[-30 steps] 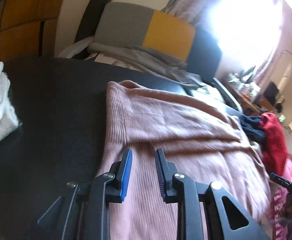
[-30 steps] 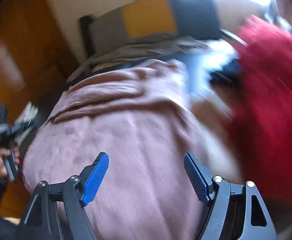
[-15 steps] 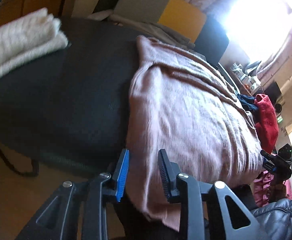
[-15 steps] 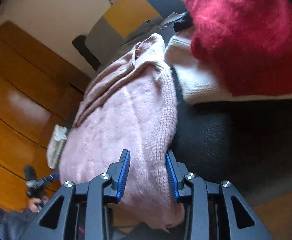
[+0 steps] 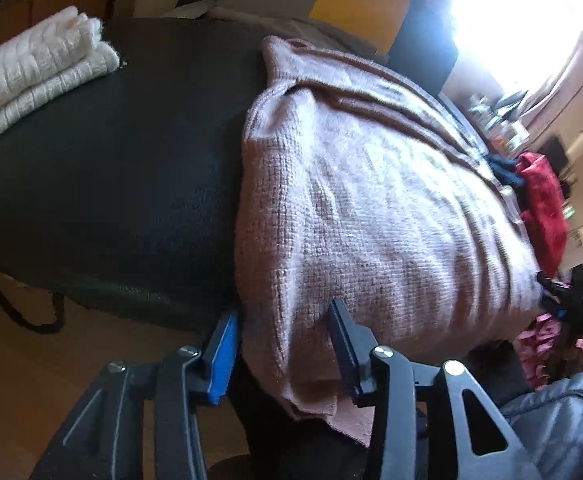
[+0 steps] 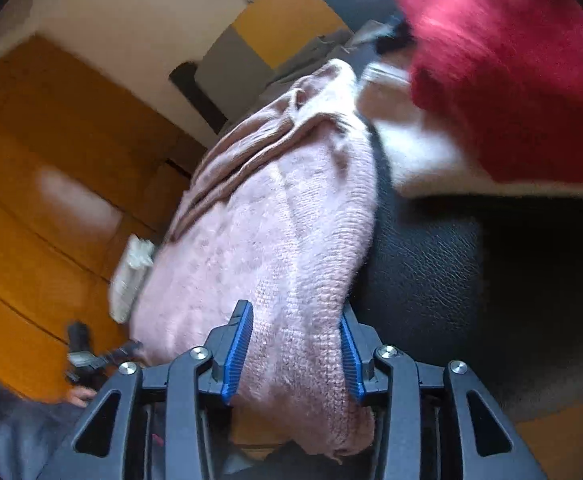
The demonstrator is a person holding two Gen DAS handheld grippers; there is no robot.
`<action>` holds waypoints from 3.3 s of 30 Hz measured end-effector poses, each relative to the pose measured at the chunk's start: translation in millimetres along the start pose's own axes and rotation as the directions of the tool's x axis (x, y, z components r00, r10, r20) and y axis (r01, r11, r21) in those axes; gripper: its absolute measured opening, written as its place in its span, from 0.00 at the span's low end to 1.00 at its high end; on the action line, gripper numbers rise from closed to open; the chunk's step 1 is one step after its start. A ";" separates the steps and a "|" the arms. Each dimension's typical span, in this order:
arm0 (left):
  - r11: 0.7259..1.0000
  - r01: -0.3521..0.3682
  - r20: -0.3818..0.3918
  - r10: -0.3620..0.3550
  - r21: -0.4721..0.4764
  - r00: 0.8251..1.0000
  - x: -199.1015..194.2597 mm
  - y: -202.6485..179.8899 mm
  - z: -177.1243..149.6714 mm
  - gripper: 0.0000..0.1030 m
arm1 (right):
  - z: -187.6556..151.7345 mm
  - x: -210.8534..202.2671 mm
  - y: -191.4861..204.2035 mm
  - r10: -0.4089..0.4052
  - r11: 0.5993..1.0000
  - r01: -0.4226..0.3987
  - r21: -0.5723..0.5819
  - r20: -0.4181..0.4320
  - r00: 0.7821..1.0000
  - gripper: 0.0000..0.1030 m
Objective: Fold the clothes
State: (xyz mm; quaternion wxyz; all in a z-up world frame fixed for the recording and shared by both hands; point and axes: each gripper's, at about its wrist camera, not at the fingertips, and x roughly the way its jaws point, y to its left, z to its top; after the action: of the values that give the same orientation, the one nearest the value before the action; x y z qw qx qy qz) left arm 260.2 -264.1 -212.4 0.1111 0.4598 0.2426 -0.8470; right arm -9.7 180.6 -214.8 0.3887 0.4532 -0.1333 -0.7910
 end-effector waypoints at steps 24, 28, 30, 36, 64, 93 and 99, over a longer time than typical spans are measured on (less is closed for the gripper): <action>0.875 0.483 0.254 -0.466 -0.005 0.847 -49.7 -4.1 97.6 0.08 | 83.1 2.9 37.8 0.194 0.974 -0.199 0.109 0.057 0.979 0.12; 0.849 0.528 0.306 -0.508 0.021 0.805 -45.1 -5.0 145.0 0.08 | 125.7 16.5 43.8 0.226 0.965 -0.237 0.108 0.105 0.968 0.12; 0.847 0.531 0.327 -0.510 0.027 0.796 -37.6 -6.3 172.3 0.08 | 151.3 25.2 46.2 0.224 0.967 -0.236 0.096 0.118 0.967 0.12; 0.863 0.486 0.312 -0.428 -0.137 0.848 44.7 21.0 243.3 0.08 | 220.3 82.4 7.2 0.100 0.979 -0.116 0.168 0.100 0.990 0.12; 0.913 0.365 0.175 -0.335 -0.183 0.926 28.5 41.3 158.3 0.21 | 128.1 39.3 5.2 0.156 0.964 -0.153 0.219 0.005 0.988 0.61; 0.823 0.560 0.216 -0.533 -0.093 0.818 18.9 18.0 140.3 0.02 | 103.5 50.0 30.5 0.039 0.999 -0.040 -0.005 -0.030 0.999 0.06; 0.772 0.629 0.316 -0.575 -0.094 0.754 11.6 27.0 176.9 0.01 | 141.2 40.2 36.8 0.131 0.991 -0.132 0.032 0.038 0.991 0.06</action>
State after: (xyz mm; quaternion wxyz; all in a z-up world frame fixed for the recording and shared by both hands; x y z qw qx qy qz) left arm 136.5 -377.7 -149.1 -0.0924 0.2239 0.4421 -0.8636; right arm -118.9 106.6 -140.5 0.4297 0.4361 -0.1833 -0.7691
